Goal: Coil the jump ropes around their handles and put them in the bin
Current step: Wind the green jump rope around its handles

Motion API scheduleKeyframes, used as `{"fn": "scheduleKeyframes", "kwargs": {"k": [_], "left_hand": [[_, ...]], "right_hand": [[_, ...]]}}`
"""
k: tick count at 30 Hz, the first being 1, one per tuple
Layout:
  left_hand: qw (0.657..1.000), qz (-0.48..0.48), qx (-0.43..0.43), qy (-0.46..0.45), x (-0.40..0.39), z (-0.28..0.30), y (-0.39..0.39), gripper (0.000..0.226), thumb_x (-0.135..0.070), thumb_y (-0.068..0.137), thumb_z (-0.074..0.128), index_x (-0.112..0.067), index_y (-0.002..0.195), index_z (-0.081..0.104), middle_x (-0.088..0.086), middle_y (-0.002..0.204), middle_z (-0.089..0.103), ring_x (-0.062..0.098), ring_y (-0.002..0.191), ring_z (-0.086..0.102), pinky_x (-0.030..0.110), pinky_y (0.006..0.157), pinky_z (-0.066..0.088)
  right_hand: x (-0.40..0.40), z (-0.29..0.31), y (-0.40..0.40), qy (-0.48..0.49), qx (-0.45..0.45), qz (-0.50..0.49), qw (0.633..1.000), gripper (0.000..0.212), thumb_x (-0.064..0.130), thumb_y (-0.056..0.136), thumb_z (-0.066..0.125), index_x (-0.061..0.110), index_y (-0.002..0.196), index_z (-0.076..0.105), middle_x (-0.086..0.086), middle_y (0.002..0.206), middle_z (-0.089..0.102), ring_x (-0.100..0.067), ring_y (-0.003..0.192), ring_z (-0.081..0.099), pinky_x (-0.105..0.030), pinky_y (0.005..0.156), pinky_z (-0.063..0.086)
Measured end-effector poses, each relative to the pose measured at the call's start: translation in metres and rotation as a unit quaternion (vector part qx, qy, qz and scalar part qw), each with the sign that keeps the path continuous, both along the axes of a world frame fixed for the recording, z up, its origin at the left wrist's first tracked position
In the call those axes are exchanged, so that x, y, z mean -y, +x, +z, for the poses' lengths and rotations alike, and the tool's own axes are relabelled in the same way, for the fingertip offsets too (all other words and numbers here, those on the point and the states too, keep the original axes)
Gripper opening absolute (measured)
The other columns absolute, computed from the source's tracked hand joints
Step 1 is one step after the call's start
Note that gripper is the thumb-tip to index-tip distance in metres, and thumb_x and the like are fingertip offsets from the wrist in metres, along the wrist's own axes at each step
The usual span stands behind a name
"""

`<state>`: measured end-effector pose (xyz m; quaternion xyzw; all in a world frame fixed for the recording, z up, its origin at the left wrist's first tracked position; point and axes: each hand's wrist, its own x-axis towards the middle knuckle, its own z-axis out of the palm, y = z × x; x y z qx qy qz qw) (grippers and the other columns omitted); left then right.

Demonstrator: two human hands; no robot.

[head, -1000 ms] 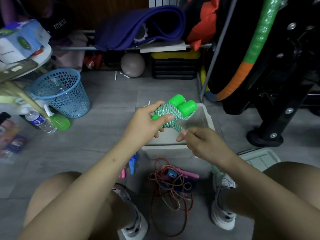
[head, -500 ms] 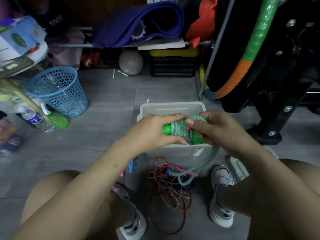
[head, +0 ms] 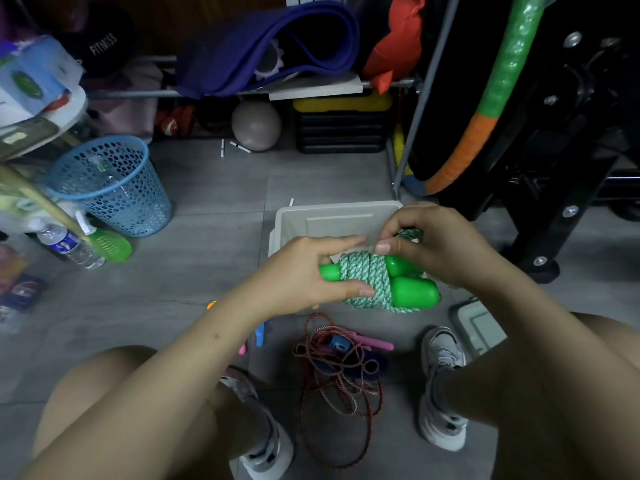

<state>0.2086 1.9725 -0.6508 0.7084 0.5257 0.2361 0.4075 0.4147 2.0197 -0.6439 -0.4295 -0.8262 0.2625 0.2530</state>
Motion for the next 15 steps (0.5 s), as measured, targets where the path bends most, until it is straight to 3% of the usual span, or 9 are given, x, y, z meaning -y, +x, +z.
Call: {"fn": "scheduleKeyframes", "kwargs": {"k": [2,4,5,8,12,15], "left_hand": [[1.0,-0.009,-0.013,-0.008,0.001,0.002,0.001,0.069,-0.041,0.067,0.081,-0.056,0.122,0.042,0.011,0.072,0.07,0.01,0.044,0.056,0.021,0.054,0.047],[1.0,-0.016,-0.006,-0.018,0.001,0.002,0.0,0.061,-0.04,0.067,0.08,-0.057,0.109,0.04,0.011,0.063,0.066,0.018,0.046,0.059,0.025,0.053,0.049],[1.0,-0.02,-0.005,-0.018,0.001,0.003,0.0,0.057,-0.04,0.068,0.079,-0.054,0.107,0.04,0.011,0.062,0.066,0.019,0.046,0.059,0.026,0.054,0.049],[0.999,-0.036,-0.008,-0.008,0.001,0.002,-0.001,0.052,-0.041,0.071,0.077,-0.053,0.104,0.038,0.002,0.054,0.062,0.018,0.045,0.059,0.026,0.054,0.048],[0.999,-0.053,0.005,0.002,0.004,0.002,-0.002,0.05,-0.054,0.066,0.068,-0.061,0.104,0.038,0.008,0.056,0.061,0.026,0.05,0.061,0.032,0.058,0.051],[0.998,-0.055,0.036,0.005,0.005,0.001,-0.006,0.053,-0.05,0.071,0.069,-0.064,0.115,0.042,0.004,0.053,0.06,0.021,0.046,0.057,0.024,0.056,0.049]], "right_hand": [[-0.003,0.0,-0.002,-0.06,-0.029,0.016,0.998,0.011,0.025,0.076,0.073,0.029,0.07,0.065,0.015,0.07,0.063,0.005,0.069,0.057,-0.013,0.07,0.042],[-0.009,-0.002,-0.003,-0.12,-0.084,0.016,0.989,0.008,0.029,0.072,0.073,0.028,0.071,0.065,0.008,0.069,0.066,-0.003,0.066,0.058,-0.023,0.07,0.047],[-0.012,-0.002,-0.003,-0.142,-0.113,0.02,0.983,0.014,0.032,0.068,0.075,0.026,0.072,0.063,0.007,0.067,0.065,-0.006,0.065,0.058,-0.026,0.067,0.047],[-0.016,-0.006,-0.003,-0.151,-0.155,0.053,0.975,0.03,0.033,0.064,0.08,0.022,0.073,0.053,0.01,0.059,0.058,-0.004,0.059,0.052,-0.016,0.058,0.041],[-0.017,-0.009,-0.002,-0.178,-0.188,0.066,0.964,0.02,0.025,0.062,0.076,0.018,0.069,0.059,0.007,0.063,0.061,-0.009,0.064,0.055,-0.019,0.061,0.044],[-0.017,-0.011,0.0,-0.242,-0.207,0.06,0.946,0.016,0.029,0.067,0.072,0.015,0.074,0.067,0.002,0.07,0.065,-0.011,0.068,0.057,-0.021,0.065,0.046]]}}
